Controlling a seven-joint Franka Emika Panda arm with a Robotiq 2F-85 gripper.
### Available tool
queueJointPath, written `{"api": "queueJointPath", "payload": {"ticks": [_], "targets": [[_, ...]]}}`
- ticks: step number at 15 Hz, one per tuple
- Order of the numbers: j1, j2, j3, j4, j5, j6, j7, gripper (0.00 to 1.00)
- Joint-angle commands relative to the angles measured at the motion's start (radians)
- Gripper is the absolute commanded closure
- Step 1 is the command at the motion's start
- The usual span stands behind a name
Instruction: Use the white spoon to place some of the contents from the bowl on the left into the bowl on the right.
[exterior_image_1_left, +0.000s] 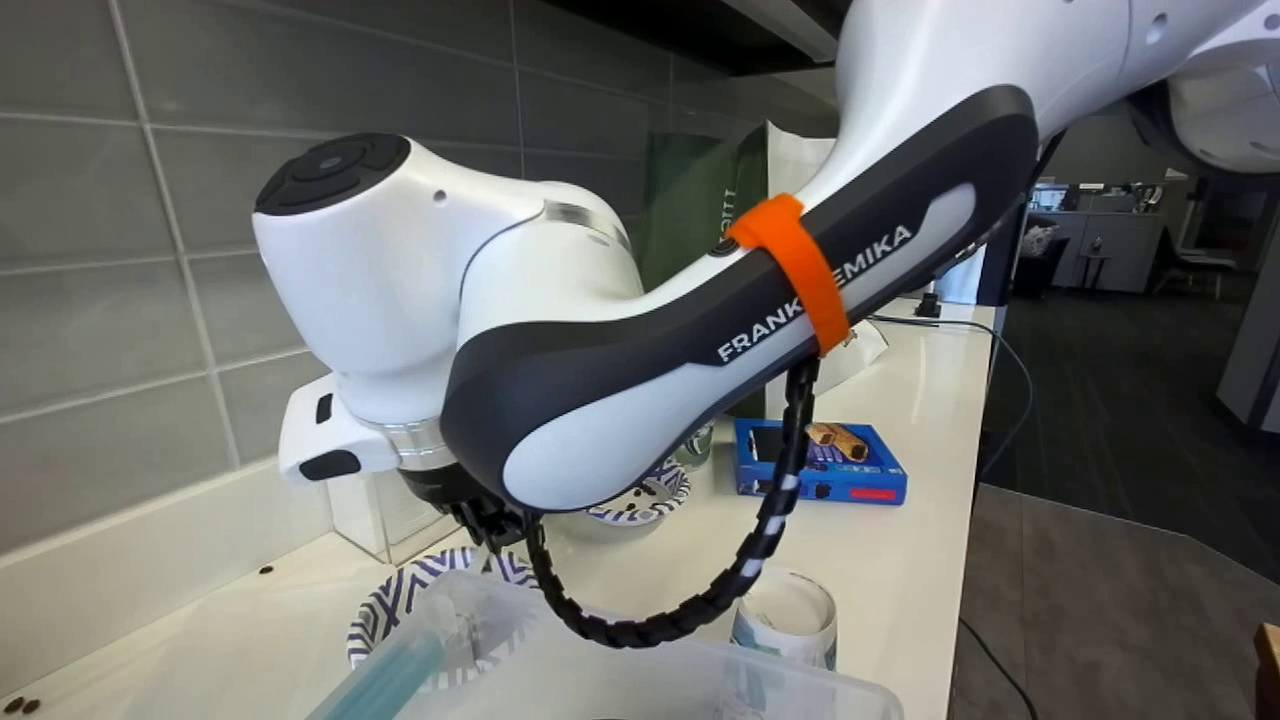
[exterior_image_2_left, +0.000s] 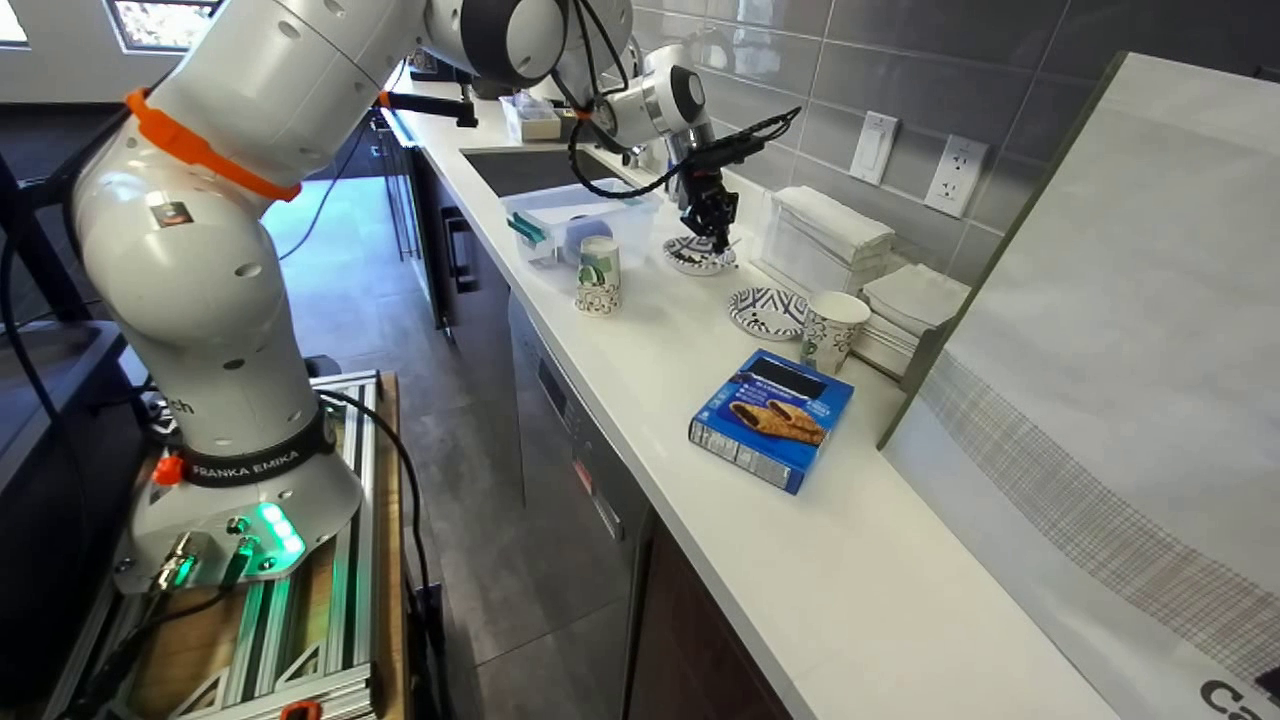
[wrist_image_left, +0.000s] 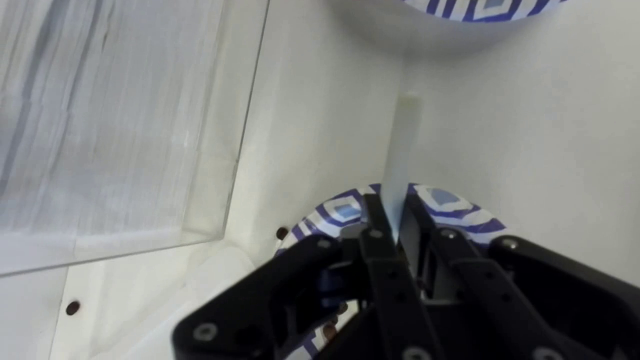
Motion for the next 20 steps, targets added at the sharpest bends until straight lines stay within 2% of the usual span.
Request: {"api": "queueJointPath", "payload": {"ticks": [1, 6, 7, 14, 20], "targets": [[0.013, 0.003, -0.015, 0.008, 0.016, 0.006, -0.005, 0.87], [0.013, 0.005, -0.015, 0.013, 0.020, 0.008, -0.006, 0.87], [0.013, 0.006, -0.015, 0.014, 0.021, 0.008, -0.006, 0.97], [0.012, 0.031, 0.014, 0.021, 0.062, 0.014, -0.059, 0.97], [0.003, 0.017, 0.034, 0.000, 0.136, 0.068, -0.114, 0.97]]}}
